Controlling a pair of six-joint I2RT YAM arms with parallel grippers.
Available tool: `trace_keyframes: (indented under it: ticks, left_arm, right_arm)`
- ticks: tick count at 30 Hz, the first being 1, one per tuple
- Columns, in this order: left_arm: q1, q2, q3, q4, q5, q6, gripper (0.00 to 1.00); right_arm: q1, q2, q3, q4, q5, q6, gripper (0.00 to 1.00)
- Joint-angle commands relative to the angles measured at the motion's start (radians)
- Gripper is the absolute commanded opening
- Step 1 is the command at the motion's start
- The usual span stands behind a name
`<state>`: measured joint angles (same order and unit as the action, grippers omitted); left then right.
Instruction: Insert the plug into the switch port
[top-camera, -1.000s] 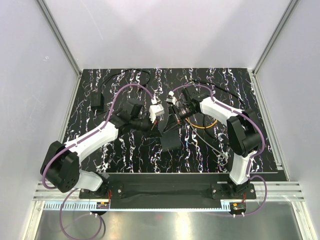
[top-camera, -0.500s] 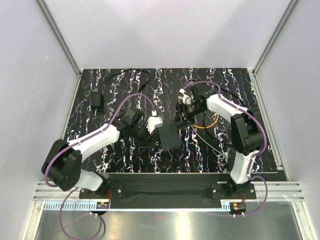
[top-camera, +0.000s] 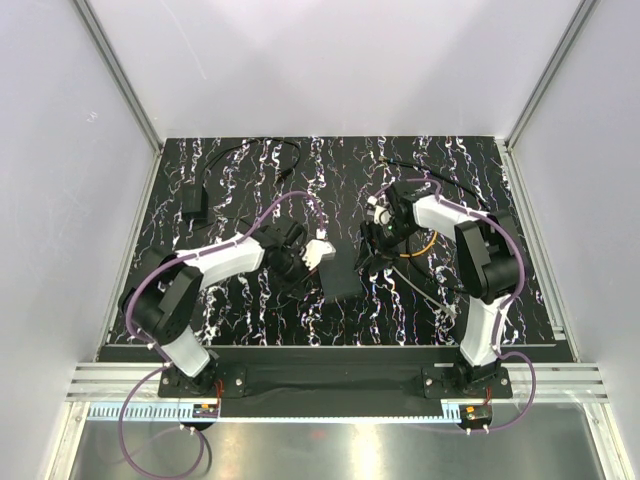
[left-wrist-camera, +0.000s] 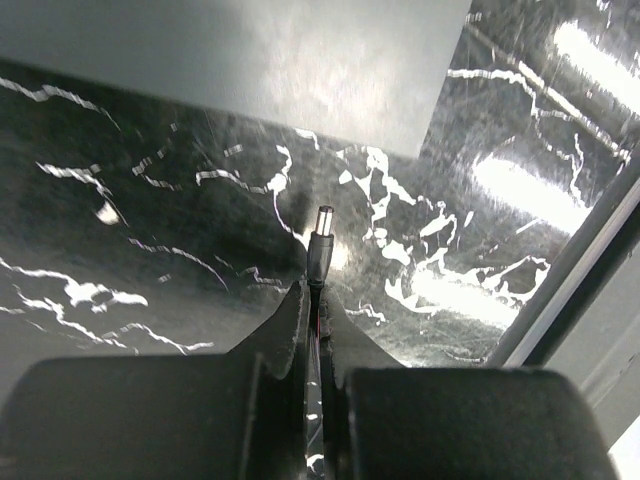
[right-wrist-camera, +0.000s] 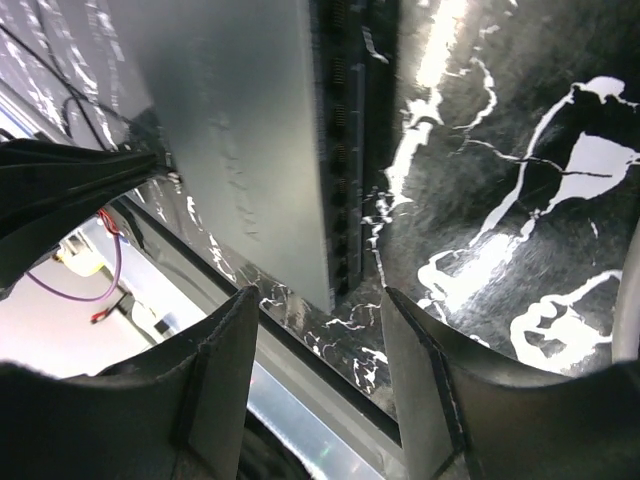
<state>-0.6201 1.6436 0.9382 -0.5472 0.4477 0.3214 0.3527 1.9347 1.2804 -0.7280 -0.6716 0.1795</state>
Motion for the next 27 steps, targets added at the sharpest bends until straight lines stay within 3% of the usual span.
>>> trace_keyframes:
  ticks: [1, 27]
  left_arm:
    - [-0.010, 0.015, 0.054, 0.027, 0.000, -0.007, 0.00]
    - [-0.033, 0.065, 0.105, 0.064, 0.062, -0.041, 0.00]
  right_arm:
    - [0.005, 0.021, 0.000, 0.019, -0.020, -0.006, 0.58]
    - [0.006, 0.102, 0.019, 0.045, -0.094, 0.029, 0.52]
